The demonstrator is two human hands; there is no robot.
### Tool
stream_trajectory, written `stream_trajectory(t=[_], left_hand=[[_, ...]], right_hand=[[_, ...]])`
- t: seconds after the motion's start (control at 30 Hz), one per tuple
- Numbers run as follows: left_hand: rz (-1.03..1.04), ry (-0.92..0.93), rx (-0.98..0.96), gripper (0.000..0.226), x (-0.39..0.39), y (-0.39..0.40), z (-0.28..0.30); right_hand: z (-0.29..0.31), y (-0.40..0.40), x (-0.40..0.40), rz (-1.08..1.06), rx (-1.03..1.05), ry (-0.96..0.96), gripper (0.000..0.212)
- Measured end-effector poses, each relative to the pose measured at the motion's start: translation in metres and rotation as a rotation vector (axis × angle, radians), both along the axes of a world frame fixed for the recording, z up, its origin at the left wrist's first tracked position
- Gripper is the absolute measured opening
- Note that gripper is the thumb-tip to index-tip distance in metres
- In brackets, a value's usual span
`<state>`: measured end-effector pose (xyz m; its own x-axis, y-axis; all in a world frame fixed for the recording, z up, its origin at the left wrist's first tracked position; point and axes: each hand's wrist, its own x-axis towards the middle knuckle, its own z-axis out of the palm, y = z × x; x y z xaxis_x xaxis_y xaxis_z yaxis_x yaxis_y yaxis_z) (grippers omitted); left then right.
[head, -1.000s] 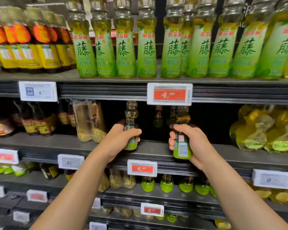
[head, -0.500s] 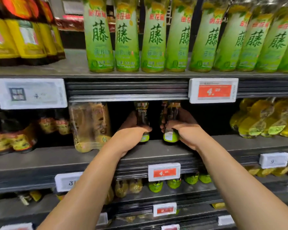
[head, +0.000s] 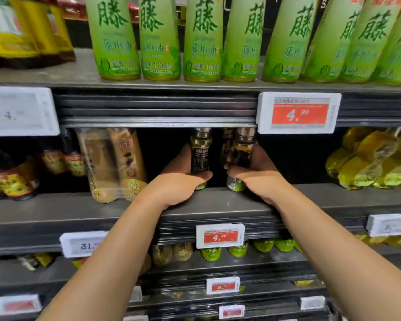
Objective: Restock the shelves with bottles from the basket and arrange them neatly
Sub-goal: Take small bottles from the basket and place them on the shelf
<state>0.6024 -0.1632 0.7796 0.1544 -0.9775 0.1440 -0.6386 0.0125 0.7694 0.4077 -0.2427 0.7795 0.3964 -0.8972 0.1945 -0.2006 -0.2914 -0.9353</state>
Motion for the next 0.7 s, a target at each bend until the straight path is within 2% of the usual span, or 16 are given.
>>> stream_trajectory(t=[0.2,0.27,0.4,0.47,0.57,0.63,0.7], left_hand=[[0.049,-0.021,0.022,0.081,0.000,0.001,0.000],[0.063,-0.023,0.030,0.082,0.000,0.002,-0.001],[0.073,-0.020,0.028,0.079,0.003,0.005,-0.003],[0.082,-0.002,0.034,0.075,0.004,0.005,-0.004],[0.098,0.018,0.032,0.074,0.006,0.007,-0.005],[0.086,0.029,0.025,0.074,0.006,0.006,-0.006],[0.076,0.020,0.011,0.075,0.005,0.006,-0.006]], right_hand=[[-0.003,-0.001,0.001,-0.051,-0.020,0.079,0.048],[-0.001,0.003,-0.002,-0.098,-0.023,0.157,0.049],[0.012,0.011,-0.014,-0.114,-0.042,0.357,0.066],[0.016,0.019,-0.029,-0.129,-0.092,0.441,0.057],[0.012,0.045,-0.053,-0.342,-0.369,0.557,0.040],[0.012,0.067,-0.055,-0.414,-0.457,0.499,0.035],[0.015,0.085,-0.040,-0.325,-0.410,0.364,0.029]])
